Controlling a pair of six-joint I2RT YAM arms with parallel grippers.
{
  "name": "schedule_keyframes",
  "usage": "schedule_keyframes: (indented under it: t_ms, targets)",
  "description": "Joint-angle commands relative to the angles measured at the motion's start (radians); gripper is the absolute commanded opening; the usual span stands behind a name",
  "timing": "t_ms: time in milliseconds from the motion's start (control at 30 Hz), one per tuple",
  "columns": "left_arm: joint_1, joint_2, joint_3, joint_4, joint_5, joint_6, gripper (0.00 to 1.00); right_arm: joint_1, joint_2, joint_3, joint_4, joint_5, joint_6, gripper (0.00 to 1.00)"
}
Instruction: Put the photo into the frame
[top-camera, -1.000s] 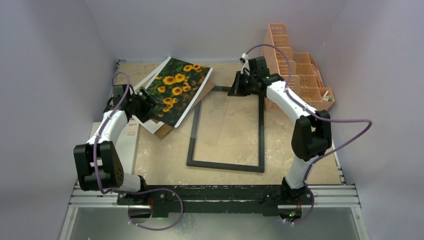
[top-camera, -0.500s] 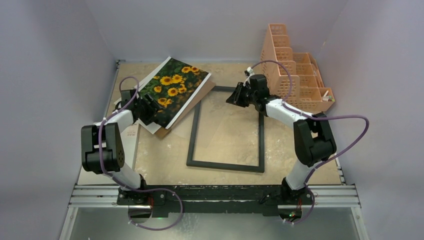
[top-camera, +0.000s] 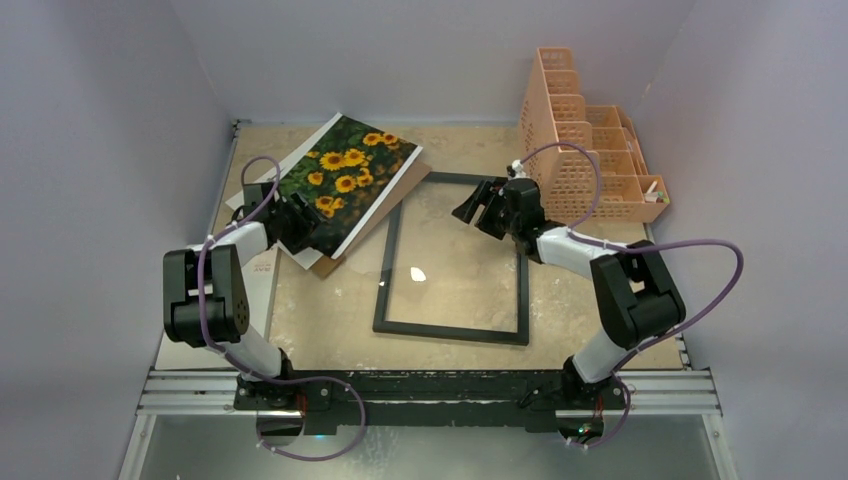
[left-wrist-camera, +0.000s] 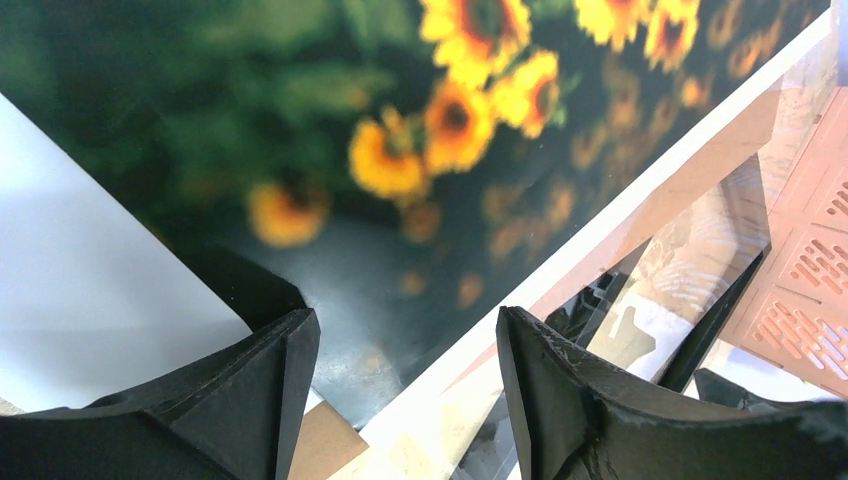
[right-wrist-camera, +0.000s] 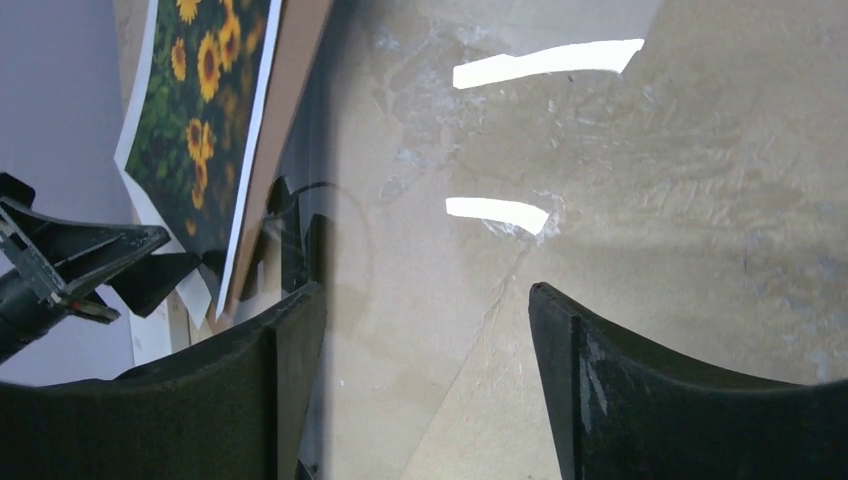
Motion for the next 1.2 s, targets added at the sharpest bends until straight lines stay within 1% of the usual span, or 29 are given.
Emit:
schedule_keyframes:
  t_ms: [0, 67, 167, 267, 400, 533, 733, 867, 933, 1000, 1067, 1167]
  targets:
    - [-0.006, -0.017, -0.014, -0.025, -0.004, 0.041, 0.68, 0.016, -0.046, -0.055, -0.029, 0.073, 0.095, 0.8]
    - [-0.006, -0.026, -0.017, -0.031, -0.01, 0.045, 0.68, 0.024, -0.045, -0.079, -0.041, 0.078, 0.123, 0.8]
    - [-0.006, -0.037, -0.02, -0.056, -0.019, 0.051, 0.68, 0.039, -0.034, -0.12, 0.001, 0.044, 0.169, 0.8]
    - [-0.005, -0.036, -0.02, -0.1, -0.033, 0.071, 0.67, 0.062, -0.029, -0.137, 0.023, 0.048, 0.22, 0.8]
    - [-0.006, -0.024, -0.039, -0.115, -0.037, 0.103, 0.66, 0.077, -0.015, -0.16, 0.112, 0.055, 0.241, 0.79]
    - [-0.006, 0.003, -0.032, -0.132, -0.018, 0.118, 0.64, 0.083, 0.04, -0.169, 0.187, 0.052, 0.288, 0.78]
    - [-0.006, 0.011, -0.011, -0.153, -0.017, 0.14, 0.64, 0.122, 0.146, -0.122, 0.256, 0.051, 0.286, 0.76]
    - [-0.006, 0.026, 0.006, -0.177, -0.017, 0.154, 0.63, 0.138, 0.191, -0.131, 0.365, 0.024, 0.304, 0.74]
    - [-0.006, 0.035, 0.01, -0.186, -0.017, 0.158, 0.63, 0.139, 0.202, -0.145, 0.45, -0.003, 0.318, 0.7]
    - [-0.006, 0.049, 0.018, -0.194, -0.017, 0.163, 0.63, 0.143, 0.185, -0.18, 0.586, -0.031, 0.341, 0.65]
    - [-0.006, 0.059, 0.027, -0.207, -0.018, 0.165, 0.62, 0.153, 0.149, -0.203, 0.7, -0.038, 0.355, 0.63]
    - [-0.006, 0.06, 0.034, -0.214, -0.022, 0.163, 0.62, 0.162, 0.116, -0.202, 0.793, -0.053, 0.361, 0.59]
